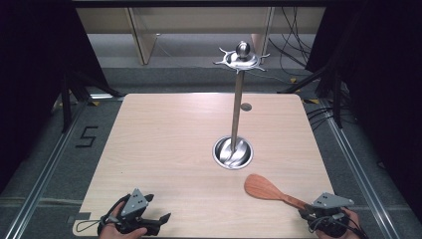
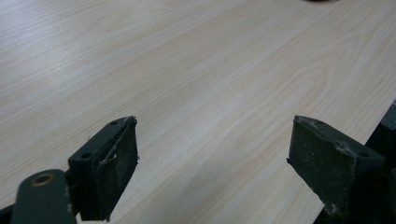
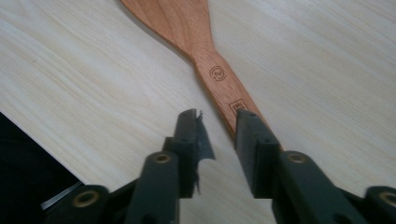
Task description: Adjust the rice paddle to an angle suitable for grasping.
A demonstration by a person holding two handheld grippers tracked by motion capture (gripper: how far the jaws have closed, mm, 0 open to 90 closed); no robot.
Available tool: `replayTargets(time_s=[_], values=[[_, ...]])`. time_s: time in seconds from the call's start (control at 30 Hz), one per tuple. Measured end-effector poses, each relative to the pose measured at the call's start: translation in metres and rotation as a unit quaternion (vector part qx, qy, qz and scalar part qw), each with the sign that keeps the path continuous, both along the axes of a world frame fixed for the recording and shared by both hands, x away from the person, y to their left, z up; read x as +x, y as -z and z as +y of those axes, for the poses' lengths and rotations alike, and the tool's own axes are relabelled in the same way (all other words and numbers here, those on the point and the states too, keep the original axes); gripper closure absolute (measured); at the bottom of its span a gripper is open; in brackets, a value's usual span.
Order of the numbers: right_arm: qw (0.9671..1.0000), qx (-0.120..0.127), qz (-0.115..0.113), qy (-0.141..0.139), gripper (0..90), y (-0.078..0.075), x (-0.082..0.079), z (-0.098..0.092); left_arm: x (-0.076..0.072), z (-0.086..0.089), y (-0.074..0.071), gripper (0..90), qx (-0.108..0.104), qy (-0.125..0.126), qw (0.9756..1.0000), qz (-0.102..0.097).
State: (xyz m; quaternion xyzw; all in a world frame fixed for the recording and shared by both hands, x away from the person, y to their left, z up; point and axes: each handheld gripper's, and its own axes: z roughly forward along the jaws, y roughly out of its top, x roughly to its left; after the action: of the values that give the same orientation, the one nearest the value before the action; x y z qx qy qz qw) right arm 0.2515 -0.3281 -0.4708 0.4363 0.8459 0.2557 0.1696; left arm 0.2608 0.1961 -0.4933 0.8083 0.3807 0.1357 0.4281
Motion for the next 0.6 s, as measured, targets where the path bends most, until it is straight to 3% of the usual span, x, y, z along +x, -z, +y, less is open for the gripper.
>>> replayTargets(time_s=[0.03,0.13,0.23,0.33,0.37,0.43,0.47,0.57,0.6], values=[[1.0,-0.004,-0.003,-0.007,79.7,0.002,0.001,-0.002,0.0,0.0,0.0,15.1,0.0,0.001,1.0,0.0],[1.0,-0.001,0.007,0.002,84.3,0.004,0.001,-0.001,0.001,0.002,-0.001,15.1,0.014,0.007,0.9999,-0.002],[0.9999,-0.006,0.004,-0.009,88.2,0.007,0.004,-0.002,0.001,0.003,-0.001,15.2,0.014,0.012,0.9998,-0.006],[0.9997,-0.02,0.004,-0.014,89.6,0.009,0.006,-0.002,0.001,0.002,-0.001,15.1,0.012,0.009,0.9999,-0.003],[0.9996,-0.023,0.004,-0.016,89.8,0.011,0.007,-0.001,0.0,0.0,0.0,15.2,-0.001,0.001,1.0,0.0],[0.9995,-0.023,0.004,-0.019,89.9,0.012,0.008,-0.001,0.0,0.0,0.0,15.1,0.0,0.001,1.0,0.001],[0.9994,-0.028,0.005,-0.019,89.9,0.012,0.009,-0.001,0.001,0.002,-0.001,15.2,0.014,0.007,0.9999,-0.001],[0.9993,-0.032,0.004,-0.019,90.0,0.013,0.012,0.001,0.0,0.001,0.0,15.1,0.0,0.001,1.0,-0.001],[0.9992,-0.033,0.006,-0.023,90.0,0.014,0.012,0.001,0.0,0.002,-0.001,15.1,0.009,0.005,0.9999,-0.002]])
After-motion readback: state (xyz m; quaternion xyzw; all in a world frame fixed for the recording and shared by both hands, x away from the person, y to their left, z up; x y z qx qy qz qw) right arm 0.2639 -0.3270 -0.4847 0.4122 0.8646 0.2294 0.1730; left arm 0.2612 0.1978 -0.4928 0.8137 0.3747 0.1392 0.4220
